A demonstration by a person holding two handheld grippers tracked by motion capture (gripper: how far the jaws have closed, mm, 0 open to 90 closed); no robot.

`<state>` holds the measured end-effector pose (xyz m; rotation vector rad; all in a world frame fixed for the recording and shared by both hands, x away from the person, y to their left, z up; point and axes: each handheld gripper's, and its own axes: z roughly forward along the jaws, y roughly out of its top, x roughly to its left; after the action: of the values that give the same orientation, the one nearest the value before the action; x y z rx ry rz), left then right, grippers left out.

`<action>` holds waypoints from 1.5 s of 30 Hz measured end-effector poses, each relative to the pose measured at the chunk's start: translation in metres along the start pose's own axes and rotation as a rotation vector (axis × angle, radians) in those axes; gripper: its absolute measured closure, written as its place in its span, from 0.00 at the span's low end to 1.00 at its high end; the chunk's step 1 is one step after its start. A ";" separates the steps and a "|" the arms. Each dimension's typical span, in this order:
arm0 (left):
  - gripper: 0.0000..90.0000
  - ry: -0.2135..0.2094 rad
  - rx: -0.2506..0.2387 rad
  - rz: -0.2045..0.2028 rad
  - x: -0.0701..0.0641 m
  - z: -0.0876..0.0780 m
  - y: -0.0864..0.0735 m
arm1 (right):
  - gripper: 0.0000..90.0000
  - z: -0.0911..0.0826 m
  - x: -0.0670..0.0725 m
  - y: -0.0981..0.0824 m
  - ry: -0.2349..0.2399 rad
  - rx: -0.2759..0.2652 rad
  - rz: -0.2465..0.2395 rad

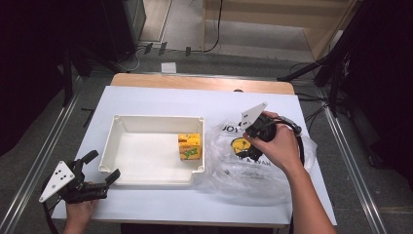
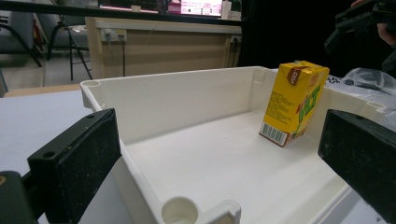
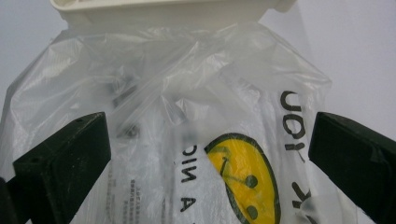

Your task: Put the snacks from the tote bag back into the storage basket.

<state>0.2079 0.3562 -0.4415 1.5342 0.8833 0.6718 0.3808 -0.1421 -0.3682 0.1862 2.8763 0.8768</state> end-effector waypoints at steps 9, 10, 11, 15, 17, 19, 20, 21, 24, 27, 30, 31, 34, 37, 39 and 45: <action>0.00 -0.002 -0.008 -0.012 0.002 -0.001 0.000 | 0.00 -0.007 0.002 -0.019 -0.013 -0.021 0.020; 0.00 -0.001 -0.007 -0.012 0.002 -0.001 0.000 | 0.00 -0.009 0.004 -0.024 -0.019 -0.024 0.033; 0.00 -0.001 -0.008 -0.012 0.002 -0.001 0.000 | 0.00 -0.011 0.004 -0.025 -0.019 -0.026 0.033; 0.00 0.006 -0.011 -0.020 0.002 -0.001 0.000 | 0.00 -0.014 0.006 -0.030 -0.027 -0.048 0.038; 0.00 0.004 -0.014 -0.021 0.003 -0.001 0.000 | 0.00 -0.016 0.008 -0.034 -0.032 -0.059 0.043; 0.00 0.005 -0.016 -0.023 0.004 -0.002 0.000 | 0.00 -0.017 0.009 -0.039 -0.038 -0.068 0.046; 0.00 0.004 -0.018 -0.026 0.004 -0.002 0.000 | 0.00 -0.018 0.010 -0.041 -0.040 -0.072 0.056; 0.00 0.006 -0.018 -0.027 0.004 -0.002 0.000 | 0.00 -0.018 0.011 -0.044 -0.042 -0.076 0.058; 0.00 0.006 -0.020 -0.027 0.004 -0.002 0.000 | 0.00 -0.020 0.013 -0.053 -0.047 -0.092 0.072; 0.00 0.006 -0.015 -0.025 0.004 -0.001 0.000 | 0.00 -0.022 0.014 -0.062 -0.051 -0.114 0.085; 0.00 0.008 -0.006 -0.018 0.002 0.000 0.000 | 0.00 -0.025 0.015 -0.071 -0.059 -0.146 0.107; 0.00 0.010 -0.003 -0.016 0.002 0.000 0.000 | 0.00 -0.026 0.015 -0.074 -0.063 -0.159 0.109; 0.00 0.010 0.010 -0.006 0.000 0.002 0.000 | 0.00 -0.029 0.016 -0.081 -0.088 -0.191 0.122; 0.00 0.014 0.022 0.002 -0.001 0.003 0.000 | 0.00 -0.033 0.018 -0.089 -0.131 -0.235 0.150; 0.00 0.014 0.023 0.004 -0.002 0.003 -0.001 | 0.00 -0.034 0.019 -0.093 -0.133 -0.252 0.157; 0.00 0.014 0.013 -0.013 0.001 0.002 0.000 | 0.00 -0.034 0.025 -0.105 -0.108 -0.279 0.179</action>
<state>0.2096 0.3559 -0.4421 1.5361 0.9094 0.6695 0.3424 -0.2431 -0.4016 0.4501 2.6323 1.2455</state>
